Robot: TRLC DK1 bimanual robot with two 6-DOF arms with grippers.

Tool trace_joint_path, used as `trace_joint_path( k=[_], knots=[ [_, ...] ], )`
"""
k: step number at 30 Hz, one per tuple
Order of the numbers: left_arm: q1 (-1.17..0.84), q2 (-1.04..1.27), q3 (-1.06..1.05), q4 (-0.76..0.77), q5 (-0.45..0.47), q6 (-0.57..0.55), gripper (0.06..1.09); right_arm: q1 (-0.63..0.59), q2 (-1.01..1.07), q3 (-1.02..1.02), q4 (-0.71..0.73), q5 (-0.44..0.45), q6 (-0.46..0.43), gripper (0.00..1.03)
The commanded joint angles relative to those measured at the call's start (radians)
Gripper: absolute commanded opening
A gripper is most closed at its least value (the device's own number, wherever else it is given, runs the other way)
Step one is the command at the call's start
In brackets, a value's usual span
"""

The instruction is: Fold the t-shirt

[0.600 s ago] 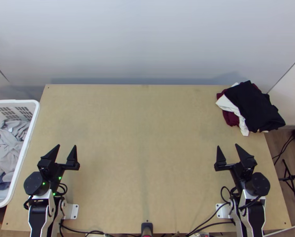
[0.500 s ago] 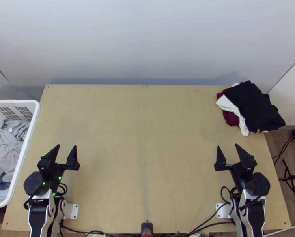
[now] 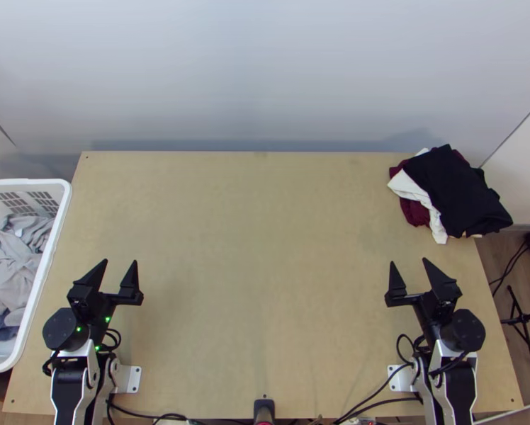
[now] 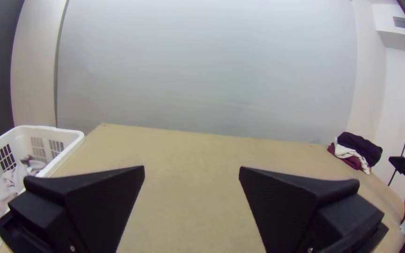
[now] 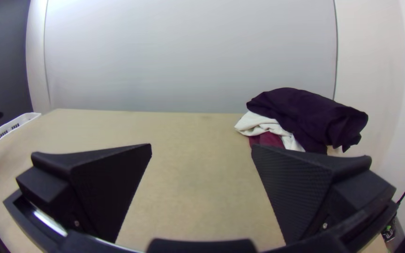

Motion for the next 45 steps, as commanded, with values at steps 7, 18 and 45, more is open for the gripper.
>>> trace_joint_path(
  k=[7, 18, 45],
  knots=[
    [0.000, 0.000, 0.000, 0.000, 0.000, 0.002, 1.04, 0.000, 0.000, 0.000, 0.000, 0.000, 0.000, 0.99],
    [-0.009, 0.000, -0.003, 0.022, 0.000, -0.054, 1.04, -0.020, -0.001, 0.000, 0.002, 0.005, -0.026, 0.99],
    [0.000, 0.351, 0.494, -0.233, -0.058, 0.081, 1.03, -0.032, 0.264, 0.373, -0.020, 0.094, -0.009, 0.97]
  ],
)
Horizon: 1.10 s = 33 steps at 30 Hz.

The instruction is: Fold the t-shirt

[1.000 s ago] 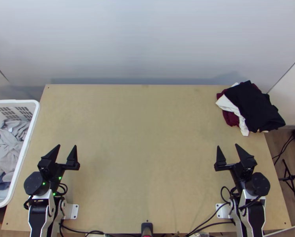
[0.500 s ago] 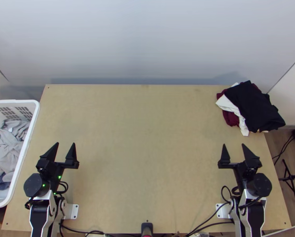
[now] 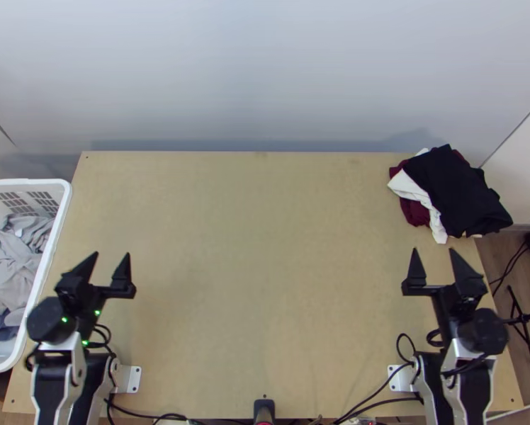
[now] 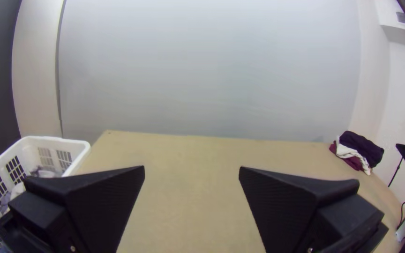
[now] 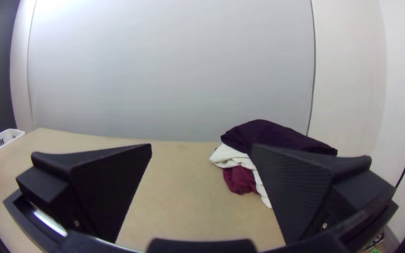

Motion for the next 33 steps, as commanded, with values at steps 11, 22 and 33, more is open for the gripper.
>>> trace_joint_path(
  k=[11, 22, 33],
  knots=[
    [-0.002, 0.487, 0.732, -0.369, -0.091, 0.048, 1.03, 0.059, 0.588, 0.730, -0.224, 0.012, 0.003, 0.99],
    [-0.037, 0.925, 1.123, -0.461, -0.091, 0.019, 1.04, 0.191, 0.973, 1.124, -0.366, 0.010, 0.011, 0.99],
    [-0.064, 1.338, 1.336, -0.616, -0.209, 0.017, 1.04, 0.274, 1.255, 1.233, -0.362, 0.012, 0.043, 0.98]
  ],
)
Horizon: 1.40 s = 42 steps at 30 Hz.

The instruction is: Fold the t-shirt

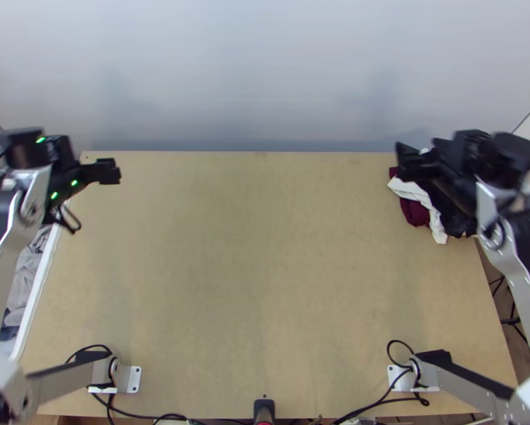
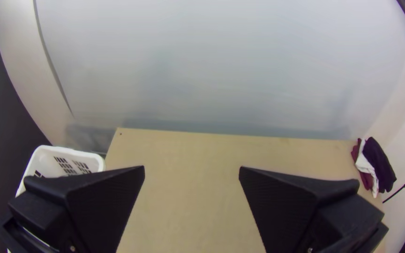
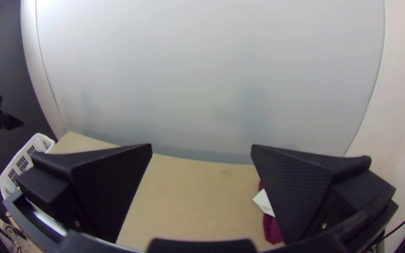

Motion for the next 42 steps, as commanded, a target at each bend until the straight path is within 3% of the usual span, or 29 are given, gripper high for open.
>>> trace_joint_path(
  k=[1, 7, 10, 17, 29, 42],
  knots=[
    [-0.011, 0.227, 0.109, -0.080, -0.051, 0.004, 1.04, 0.051, 0.171, 0.071, -0.005, -0.001, 0.002, 0.98],
    [0.035, 0.241, 0.104, -0.051, -0.060, -0.014, 1.04, 0.068, 0.206, 0.072, 0.008, -0.001, 0.002, 0.92],
    [0.081, 0.255, 0.116, -0.050, -0.107, -0.010, 1.04, 0.088, 0.214, 0.067, 0.011, 0.001, 0.002, 0.93],
    [0.311, 0.312, 0.158, -0.033, -0.112, 0.062, 1.04, 0.125, 0.235, 0.044, 0.013, 0.007, 0.002, 0.93],
    [0.641, 0.557, 0.333, -0.008, -0.112, 0.148, 1.04, 0.189, 0.260, -0.003, 0.015, 0.047, 0.002, 0.93],
    [0.780, 0.818, 0.405, 0.029, -0.112, 0.157, 1.04, 0.241, 0.231, -0.077, 0.021, 0.087, -0.001, 0.93]
  ],
)
